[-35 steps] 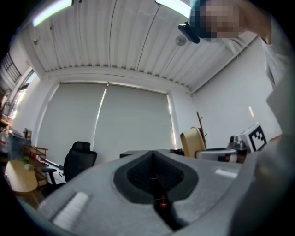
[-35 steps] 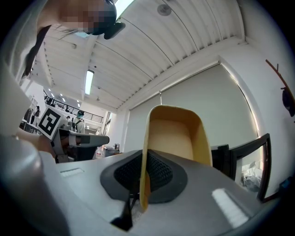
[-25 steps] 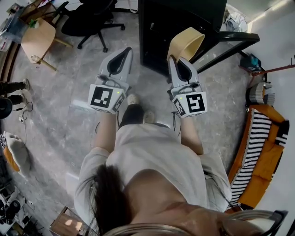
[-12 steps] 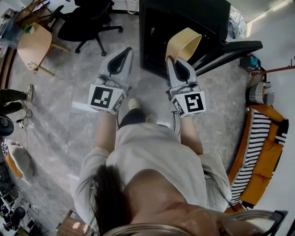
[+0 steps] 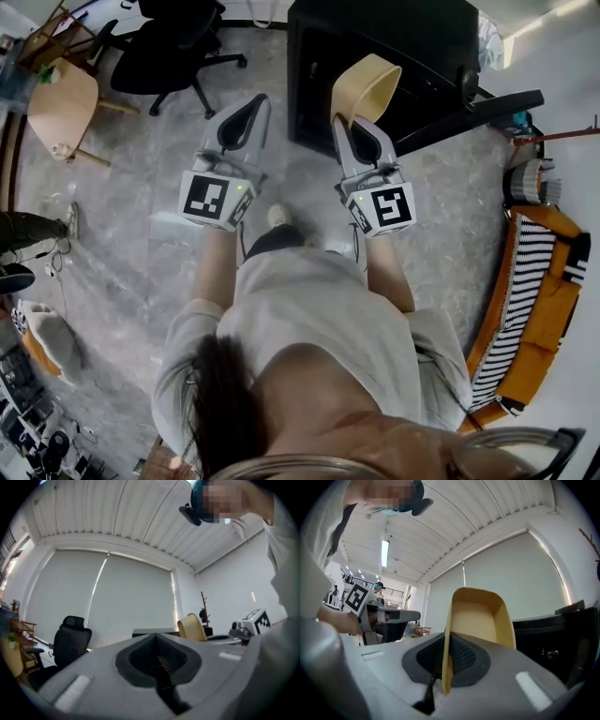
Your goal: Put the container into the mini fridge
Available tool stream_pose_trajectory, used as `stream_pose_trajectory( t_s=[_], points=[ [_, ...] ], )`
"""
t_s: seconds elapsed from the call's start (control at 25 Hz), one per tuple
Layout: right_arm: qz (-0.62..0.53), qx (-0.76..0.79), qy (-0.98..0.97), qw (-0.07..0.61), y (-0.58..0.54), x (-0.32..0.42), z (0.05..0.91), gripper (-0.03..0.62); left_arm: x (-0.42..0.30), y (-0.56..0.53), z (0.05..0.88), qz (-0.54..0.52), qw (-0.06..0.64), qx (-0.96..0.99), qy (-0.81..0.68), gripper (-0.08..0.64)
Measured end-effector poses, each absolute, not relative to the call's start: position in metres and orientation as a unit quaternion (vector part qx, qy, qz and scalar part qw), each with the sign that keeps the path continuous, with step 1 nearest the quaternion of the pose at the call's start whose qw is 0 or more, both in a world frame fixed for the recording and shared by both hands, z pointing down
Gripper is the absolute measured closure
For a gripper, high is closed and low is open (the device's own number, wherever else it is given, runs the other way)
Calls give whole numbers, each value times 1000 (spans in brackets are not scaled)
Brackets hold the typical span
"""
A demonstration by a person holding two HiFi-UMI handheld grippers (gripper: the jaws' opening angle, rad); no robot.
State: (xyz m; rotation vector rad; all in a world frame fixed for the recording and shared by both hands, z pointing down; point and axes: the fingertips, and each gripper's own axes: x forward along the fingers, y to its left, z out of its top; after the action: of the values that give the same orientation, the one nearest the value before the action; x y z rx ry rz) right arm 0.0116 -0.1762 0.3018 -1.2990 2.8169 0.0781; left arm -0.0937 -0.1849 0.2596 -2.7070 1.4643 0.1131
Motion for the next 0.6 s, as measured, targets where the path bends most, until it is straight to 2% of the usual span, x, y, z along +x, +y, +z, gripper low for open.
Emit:
stream_pose_trajectory(
  t_s=[0.28,0.6],
  points=[
    [24,-416,909,-17,-202,-14,323,582,-110,-219,272,35,19,-889,457,558],
    [14,-403,910,-91,-227,-35,368,583,-121,-252,294,29,3,-900,434,558]
  ],
)
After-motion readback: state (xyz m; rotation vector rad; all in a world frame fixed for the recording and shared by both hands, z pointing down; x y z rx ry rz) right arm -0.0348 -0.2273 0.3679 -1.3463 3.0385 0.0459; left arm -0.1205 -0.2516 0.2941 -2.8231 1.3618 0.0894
